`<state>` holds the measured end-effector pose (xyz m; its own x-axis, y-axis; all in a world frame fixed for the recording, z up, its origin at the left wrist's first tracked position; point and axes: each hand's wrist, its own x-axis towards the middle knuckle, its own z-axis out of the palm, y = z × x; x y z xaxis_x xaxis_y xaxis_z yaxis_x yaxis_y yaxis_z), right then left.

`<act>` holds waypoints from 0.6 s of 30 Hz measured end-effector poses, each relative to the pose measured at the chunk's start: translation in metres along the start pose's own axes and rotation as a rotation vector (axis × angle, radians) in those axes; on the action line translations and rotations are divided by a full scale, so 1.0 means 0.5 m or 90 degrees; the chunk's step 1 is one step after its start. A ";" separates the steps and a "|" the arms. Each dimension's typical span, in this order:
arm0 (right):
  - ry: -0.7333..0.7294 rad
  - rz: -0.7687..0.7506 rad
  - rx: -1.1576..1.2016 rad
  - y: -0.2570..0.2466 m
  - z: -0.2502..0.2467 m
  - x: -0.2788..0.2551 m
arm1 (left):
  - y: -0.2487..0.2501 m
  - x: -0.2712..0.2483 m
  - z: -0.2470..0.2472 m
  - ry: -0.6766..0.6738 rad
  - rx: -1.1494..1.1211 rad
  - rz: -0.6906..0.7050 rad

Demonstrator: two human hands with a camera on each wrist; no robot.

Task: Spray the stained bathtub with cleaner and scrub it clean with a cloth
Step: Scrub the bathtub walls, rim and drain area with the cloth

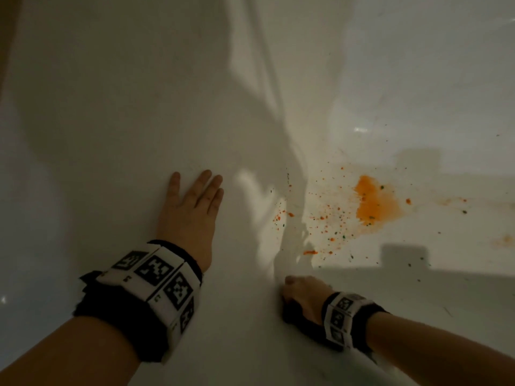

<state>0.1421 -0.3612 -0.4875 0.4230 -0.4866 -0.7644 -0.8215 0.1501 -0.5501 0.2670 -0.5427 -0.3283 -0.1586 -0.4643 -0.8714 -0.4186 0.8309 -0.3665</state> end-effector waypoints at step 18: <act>0.469 -0.032 0.380 -0.072 -0.375 -0.274 | 0.040 -0.201 -0.046 0.232 -0.625 0.003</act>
<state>0.0421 -0.4613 -0.3000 -0.0627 -0.8946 -0.4425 -0.3914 0.4299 -0.8136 0.2541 -0.4863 -0.2407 -0.3534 -0.6613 -0.6616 -0.9335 0.2947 0.2041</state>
